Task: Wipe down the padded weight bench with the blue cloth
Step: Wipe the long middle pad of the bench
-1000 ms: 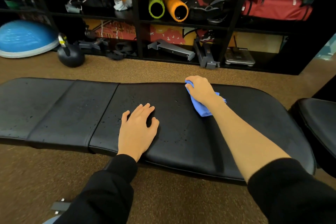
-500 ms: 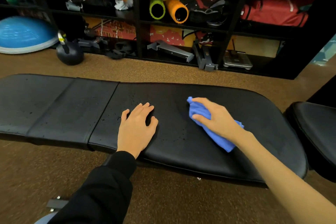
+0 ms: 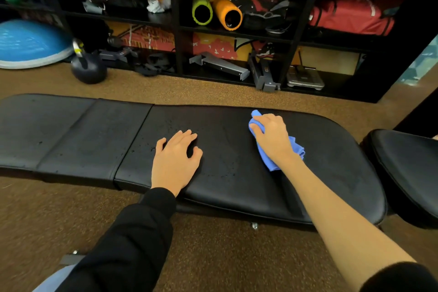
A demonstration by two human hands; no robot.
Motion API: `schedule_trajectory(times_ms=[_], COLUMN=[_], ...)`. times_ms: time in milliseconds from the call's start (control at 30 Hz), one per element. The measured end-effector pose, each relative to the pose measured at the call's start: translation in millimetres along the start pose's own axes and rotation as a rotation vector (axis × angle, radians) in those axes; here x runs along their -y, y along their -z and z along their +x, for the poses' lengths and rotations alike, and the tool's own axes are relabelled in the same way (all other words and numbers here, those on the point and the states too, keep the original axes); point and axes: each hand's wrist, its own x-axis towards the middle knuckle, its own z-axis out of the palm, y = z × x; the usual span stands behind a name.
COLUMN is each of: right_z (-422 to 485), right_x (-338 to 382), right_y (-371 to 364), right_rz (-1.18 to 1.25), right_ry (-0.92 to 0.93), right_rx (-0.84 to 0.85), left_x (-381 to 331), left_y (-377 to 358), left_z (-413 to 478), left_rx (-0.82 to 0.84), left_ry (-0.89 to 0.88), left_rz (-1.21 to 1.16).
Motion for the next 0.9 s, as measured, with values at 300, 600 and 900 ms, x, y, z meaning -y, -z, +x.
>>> schedule_trajectory(times_ms=[300,600,900], right_z=[-72,-24,-46], right_x=[11,0,54], right_y=[30,16,-4], right_rz=[0.135,0.063,0.123], right_ry=[0.314,0.042,0.108], right_rx=[0.149,0.034,0.133], left_x=[2,3,3], left_y=[0,-3,-4], left_z=[-1,1,2], left_rx=[0.002,-0.026,-0.021], left_ry=[-0.018,-0.029,-0.022], left_rz=[-0.014,-0.015,-0.011])
